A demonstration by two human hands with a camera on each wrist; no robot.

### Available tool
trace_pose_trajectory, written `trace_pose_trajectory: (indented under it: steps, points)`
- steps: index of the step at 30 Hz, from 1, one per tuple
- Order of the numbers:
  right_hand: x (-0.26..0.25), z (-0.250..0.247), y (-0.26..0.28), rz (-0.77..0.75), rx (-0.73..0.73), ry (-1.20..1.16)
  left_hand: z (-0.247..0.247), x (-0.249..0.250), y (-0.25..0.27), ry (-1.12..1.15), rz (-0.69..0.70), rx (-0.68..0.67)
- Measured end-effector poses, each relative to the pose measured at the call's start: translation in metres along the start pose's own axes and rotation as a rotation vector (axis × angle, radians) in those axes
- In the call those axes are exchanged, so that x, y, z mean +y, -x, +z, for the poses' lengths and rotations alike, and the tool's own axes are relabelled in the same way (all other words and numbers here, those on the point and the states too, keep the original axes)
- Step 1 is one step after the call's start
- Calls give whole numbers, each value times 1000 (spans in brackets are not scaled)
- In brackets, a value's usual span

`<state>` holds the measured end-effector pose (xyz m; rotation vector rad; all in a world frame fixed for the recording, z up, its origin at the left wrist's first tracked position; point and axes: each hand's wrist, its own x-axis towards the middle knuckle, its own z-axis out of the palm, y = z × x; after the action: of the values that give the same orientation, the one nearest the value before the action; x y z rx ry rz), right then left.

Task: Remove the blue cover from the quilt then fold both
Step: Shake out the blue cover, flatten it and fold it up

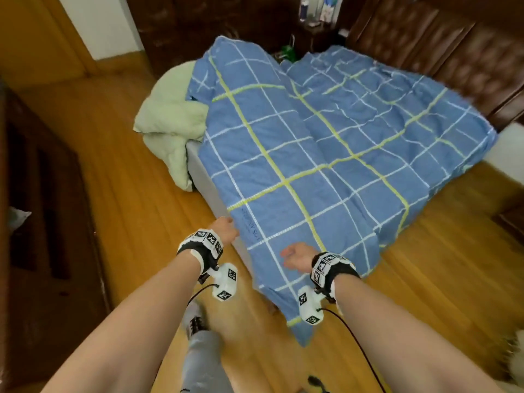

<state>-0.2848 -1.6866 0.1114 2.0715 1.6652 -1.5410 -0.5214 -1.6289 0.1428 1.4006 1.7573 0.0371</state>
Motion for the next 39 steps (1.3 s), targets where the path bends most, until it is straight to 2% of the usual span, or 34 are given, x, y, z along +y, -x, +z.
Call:
trace_pose_trajectory:
  steps: [2, 6, 11, 17, 20, 23, 31, 34, 39]
  points:
    - [-65, -12, -29, -49, 62, -40, -61, -7, -25, 15, 60, 60]
    - [-204, -23, -86, -124, 181, -57, -195, -39, -72, 152, 89, 184]
    - [-362, -25, -152, -202, 234, -77, -359, -84, -126, 148, 120, 306]
    - [-495, -51, -245, -217, 238, -5, -476, -115, -209, 174, 177, 313]
    - [-547, -61, -318, -269, 182, -15, -515, -128, -269, 71, 185, 279]
    - [-595, -82, -406, -248, 170, -148, -559, -134, -355, -24, 185, 217]
    - [-700, -169, -669, -52, 203, -543, -702, -80, -640, -225, 182, 94]
    - [-726, -195, -738, 32, 211, -601, -724, -57, -738, -291, 195, -13]
    - [-730, -228, -824, 154, 240, -828, -748, 0, -863, -393, 293, -170]
